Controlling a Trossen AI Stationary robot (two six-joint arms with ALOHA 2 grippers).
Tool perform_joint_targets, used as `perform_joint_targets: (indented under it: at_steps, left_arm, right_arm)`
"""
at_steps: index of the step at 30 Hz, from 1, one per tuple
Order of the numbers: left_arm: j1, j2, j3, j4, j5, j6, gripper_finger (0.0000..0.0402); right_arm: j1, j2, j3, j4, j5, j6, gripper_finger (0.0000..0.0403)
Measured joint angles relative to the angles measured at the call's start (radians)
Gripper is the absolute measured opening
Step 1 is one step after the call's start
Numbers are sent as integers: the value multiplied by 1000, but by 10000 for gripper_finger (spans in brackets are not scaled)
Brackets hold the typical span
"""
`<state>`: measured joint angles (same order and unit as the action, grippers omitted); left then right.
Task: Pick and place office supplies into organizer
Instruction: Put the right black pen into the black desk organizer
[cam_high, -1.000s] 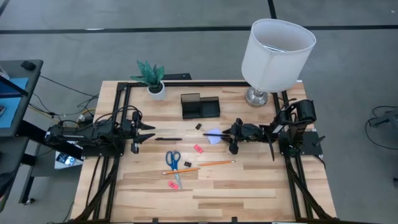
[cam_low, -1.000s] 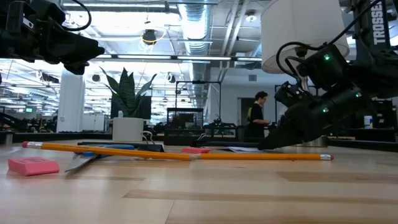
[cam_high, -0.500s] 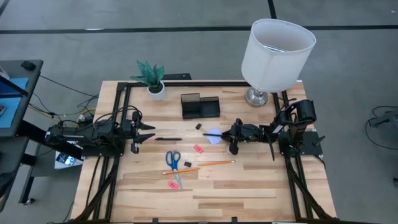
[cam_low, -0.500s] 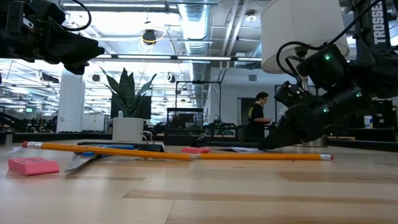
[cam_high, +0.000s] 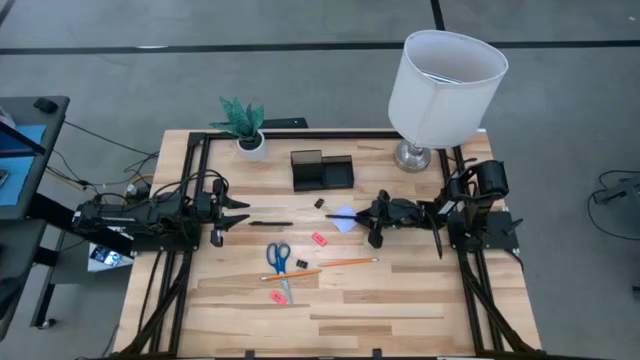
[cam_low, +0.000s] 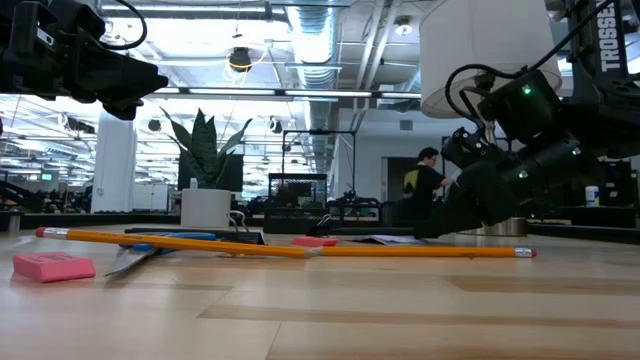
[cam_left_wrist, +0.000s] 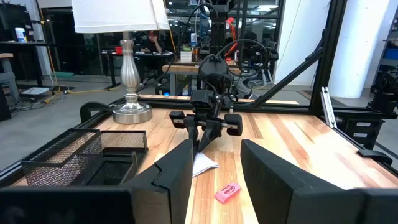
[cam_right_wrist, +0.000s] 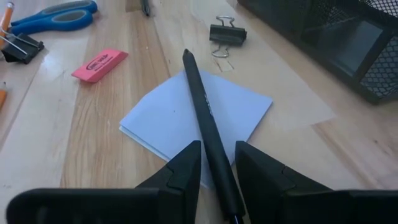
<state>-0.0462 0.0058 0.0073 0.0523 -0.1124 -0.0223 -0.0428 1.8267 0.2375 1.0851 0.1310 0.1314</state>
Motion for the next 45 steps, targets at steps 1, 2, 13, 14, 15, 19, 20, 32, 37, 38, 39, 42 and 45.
perform_joint_targets:
  at_steps: [1,2,13,14,15,19,20,32,37,38,39,42,45]
  left_arm:
    - [0,0,0,0,0,0,128]
    - [0,0,0,0,0,0,128]
    - [0,0,0,0,0,0,128]
    - [0,0,0,0,0,0,128]
    - [0,0,0,0,0,0,128]
    - [0,0,0,0,0,0,128]
    - [0,0,0,0,0,0,128]
    - [0,0,0,0,0,0,128]
    - [0,0,0,0,0,0,128]
    - [0,0,0,0,0,0,128]
    - [0,0,0,0,0,0,128]
    - [0,0,0,0,0,0,128]
    - [0,0,0,0,0,0,128]
  right_arm:
    - [0,0,0,1,0,0,95]
    - [0,0,0,2,0,0,94]
    - [2,0,0,8,-5,0,70]
    - [2,0,0,8,-7,0,66]
    - [2,0,0,7,-10,0,63]
    - [2,0,1,-3,-19,1,52]
    - [2,0,1,-4,-20,1,50]
    - [2,0,1,-6,-20,0,43]
    - [2,0,1,-6,-20,0,36]
    - [2,0,1,-5,-20,0,36]
    - [2,0,1,-5,-19,0,36]
    - [2,0,1,-3,-19,0,39]
    - [2,0,8,-3,-19,-4,37]
